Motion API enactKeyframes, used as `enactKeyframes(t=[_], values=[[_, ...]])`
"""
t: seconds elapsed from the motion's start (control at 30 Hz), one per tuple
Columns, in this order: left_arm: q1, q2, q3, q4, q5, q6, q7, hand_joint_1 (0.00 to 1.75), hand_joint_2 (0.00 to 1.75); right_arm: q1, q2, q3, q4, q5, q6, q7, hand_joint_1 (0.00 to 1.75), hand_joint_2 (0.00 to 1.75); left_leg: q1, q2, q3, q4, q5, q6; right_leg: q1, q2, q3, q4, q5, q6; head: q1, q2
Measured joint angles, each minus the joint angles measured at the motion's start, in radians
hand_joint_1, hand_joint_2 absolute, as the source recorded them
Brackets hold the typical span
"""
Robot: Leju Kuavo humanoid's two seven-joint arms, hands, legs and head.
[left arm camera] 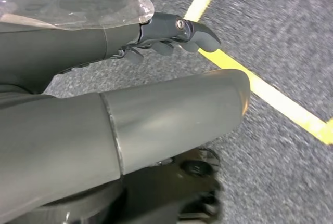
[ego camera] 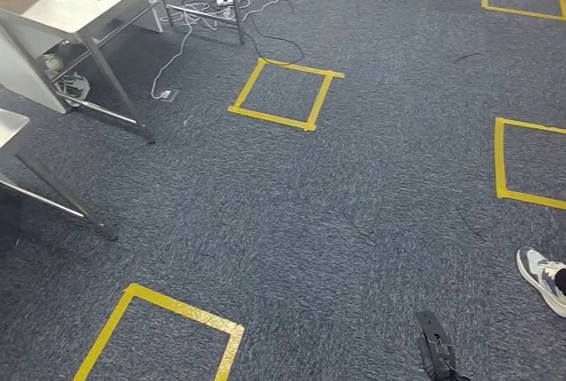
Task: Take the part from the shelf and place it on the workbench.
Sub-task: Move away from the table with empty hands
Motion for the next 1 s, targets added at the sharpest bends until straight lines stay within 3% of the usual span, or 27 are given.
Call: enactKeyframes(t=[0.07,0.13,0.23,0.3,0.33,0.37,0.43,0.47,0.5,0.53,0.6,0.67,0.73,0.8,0.87,0.93,0.97,1.0], values=[[-0.011,0.000,0.000,0.000,-0.003,-0.002,0.004,0.00,0.00,0.000,0.000,0.000,0.000,-0.002,0.000,-0.008,0.00,0.00,-0.008,-0.027,0.067,-0.152,0.069,0.016,0.000,0.019,0.000,-0.001,0.002,0.001,-0.001,0.000],[-0.022,0.001,0.000,0.000,-0.005,-0.002,0.009,0.00,0.00,0.000,0.001,0.000,0.000,-0.010,-0.001,-0.013,0.00,0.00,-0.015,-0.049,0.108,-0.247,0.098,0.024,-0.002,0.034,-0.003,-0.003,0.006,0.006,-0.002,0.000],[-0.031,-0.001,0.000,0.000,-0.005,-0.002,0.013,0.00,0.00,0.001,0.003,0.000,0.000,-0.017,-0.001,-0.014,0.00,0.00,-0.019,-0.035,0.113,-0.263,0.102,0.028,-0.007,0.053,-0.006,-0.013,0.013,0.022,-0.003,0.000],[-0.034,-0.005,0.000,0.000,-0.006,-0.002,0.013,0.00,0.00,0.003,0.003,0.000,0.001,-0.017,-0.001,-0.014,0.00,0.00,-0.015,-0.017,0.121,-0.287,0.115,0.035,-0.005,0.031,-0.012,-0.002,0.001,0.030,-0.001,0.000],[-0.034,-0.006,-0.001,0.000,-0.007,-0.002,0.013,0.00,0.00,0.003,0.003,0.000,0.001,-0.017,-0.002,-0.012,0.00,0.00,-0.012,-0.008,0.125,-0.299,0.121,0.038,-0.003,0.008,-0.026,0.031,-0.022,0.033,0.004,0.000],[-0.034,-0.007,-0.001,0.000,-0.008,-0.002,0.013,0.00,0.00,0.002,0.003,0.000,0.001,-0.017,-0.002,-0.009,0.00,0.00,-0.010,0.001,0.127,-0.306,0.125,0.040,-0.003,-0.017,-0.050,0.088,-0.057,0.034,0.009,0.000],[-0.031,-0.008,-0.003,0.000,-0.009,-0.002,0.013,0.00,0.00,0.001,0.003,0.000,0.002,-0.018,-0.003,-0.001,0.00,0.00,-0.010,0.019,0.127,-0.308,0.125,0.041,-0.002,-0.038,-0.105,0.218,-0.122,0.040,0.019,0.000],[-0.030,-0.008,-0.005,0.000,-0.010,-0.002,0.013,0.00,0.00,0.001,0.003,0.000,0.003,-0.018,-0.003,0.004,0.00,0.00,-0.010,0.029,0.127,-0.307,0.125,0.041,-0.002,-0.041,-0.123,0.262,-0.136,0.043,0.021,0.000],[-0.029,-0.010,-0.007,0.000,-0.010,-0.002,0.013,0.00,0.00,0.002,0.003,0.000,0.004,-0.018,-0.003,0.009,0.00,0.00,-0.010,0.038,0.127,-0.306,0.124,0.040,-0.003,-0.044,-0.122,0.268,-0.129,0.046,0.023,0.000],[-0.029,-0.012,-0.011,0.000,-0.011,-0.002,0.013,0.00,0.00,0.002,0.003,0.000,0.005,-0.018,-0.004,0.015,0.00,0.00,-0.009,0.048,0.127,-0.304,0.123,0.038,-0.003,-0.049,-0.105,0.242,-0.108,0.048,0.026,0.000],[-0.028,-0.014,-0.015,0.000,-0.012,-0.002,0.013,0.00,0.00,0.002,0.003,0.000,0.006,-0.018,-0.007,0.022,0.00,0.00,-0.011,0.062,0.127,-0.296,0.117,0.030,-0.003,-0.083,-0.023,0.090,-0.042,0.047,0.033,0.000],[-0.027,-0.014,-0.016,0.000,-0.013,-0.002,0.013,0.00,0.00,0.000,0.003,0.000,0.007,-0.017,-0.008,0.025,0.00,0.00,-0.016,0.075,0.126,-0.285,0.111,0.021,0.000,-0.110,0.028,-0.014,-0.011,0.036,0.036,0.000],[-0.025,-0.014,-0.017,0.000,-0.013,-0.002,0.013,0.00,0.00,0.001,0.003,0.000,0.007,-0.016,-0.007,0.026,0.00,0.00,-0.019,0.090,0.126,-0.280,0.108,0.015,0.002,-0.100,0.029,-0.028,-0.008,0.021,0.029,0.000],[-0.023,-0.013,-0.017,0.000,-0.013,-0.003,0.013,0.00,0.00,0.002,0.003,0.000,0.008,-0.015,-0.007,0.026,0.00,0.00,-0.016,0.082,0.122,-0.265,0.094,0.005,-0.001,-0.083,0.027,-0.029,-0.003,0.010,0.021,0.000],[-0.021,-0.011,-0.019,0.000,-0.012,-0.002,0.013,0.00,0.00,0.000,0.003,0.001,0.008,-0.012,-0.006,0.022,0.00,0.00,-0.010,0.040,0.084,-0.174,0.037,-0.009,-0.004,-0.068,0.024,-0.031,0.003,0.000,0.013,0.000],[-0.014,-0.010,-0.019,0.000,-0.010,-0.001,0.013,0.00,0.00,-0.001,0.003,0.003,0.008,-0.005,-0.001,0.015,0.00,0.00,-0.004,0.012,0.015,-0.025,-0.034,-0.017,-0.003,-0.050,0.019,-0.031,0.007,-0.005,0.004,0.000],[-0.011,-0.010,-0.020,0.000,-0.008,0.000,0.013,0.00,0.00,-0.001,0.003,0.004,0.008,-0.001,0.002,0.012,0.00,0.00,-0.003,0.009,-0.010,0.028,-0.049,-0.018,-0.003,-0.039,0.017,-0.030,0.008,-0.006,0.003,0.000],[-0.007,-0.010,-0.020,0.000,-0.008,0.000,0.012,0.00,0.00,0.000,0.003,0.004,0.009,0.003,0.003,0.011,0.00,0.00,-0.002,0.008,-0.018,0.042,-0.044,-0.017,-0.002,-0.028,0.017,-0.030,0.009,-0.006,0.001,0.000]])
